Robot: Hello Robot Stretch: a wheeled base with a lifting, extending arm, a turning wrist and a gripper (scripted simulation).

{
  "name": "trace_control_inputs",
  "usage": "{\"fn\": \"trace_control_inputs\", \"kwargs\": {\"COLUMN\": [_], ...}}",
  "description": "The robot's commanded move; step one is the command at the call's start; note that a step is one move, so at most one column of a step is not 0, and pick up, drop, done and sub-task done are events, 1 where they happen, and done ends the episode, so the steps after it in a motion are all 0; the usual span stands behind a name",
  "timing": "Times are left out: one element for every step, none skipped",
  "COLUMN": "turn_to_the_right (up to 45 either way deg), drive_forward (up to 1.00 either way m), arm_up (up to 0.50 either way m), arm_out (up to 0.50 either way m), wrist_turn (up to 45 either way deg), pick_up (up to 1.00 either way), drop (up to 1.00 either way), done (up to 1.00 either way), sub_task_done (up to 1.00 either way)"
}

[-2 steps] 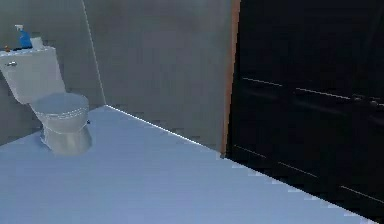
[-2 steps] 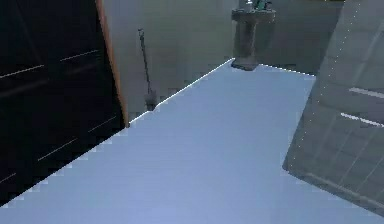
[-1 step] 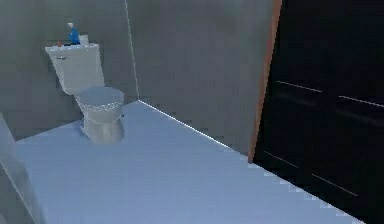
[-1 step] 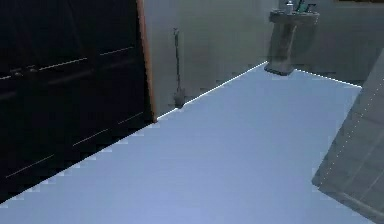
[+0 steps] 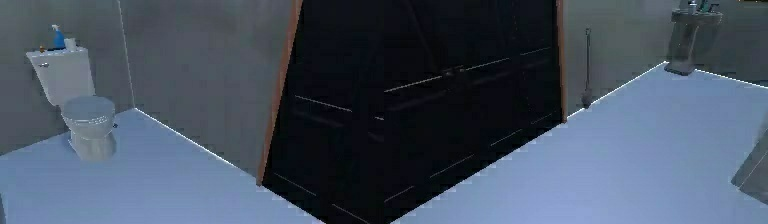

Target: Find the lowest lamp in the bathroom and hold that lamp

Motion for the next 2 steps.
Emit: {"fn": "trace_control_inputs", "kwargs": {"turn_to_the_right": [-42.0,-3.0], "drive_forward": [0.0,0.0], "arm_up": [0.0,0.0], "arm_out": [0.0,0.0], "wrist_turn": [0.0,0.0], "pick_up": [0.0,0.0], "drop": [0.0,0.0], "done": [0.0,0.0], "sub_task_done": [0.0,0.0]}}
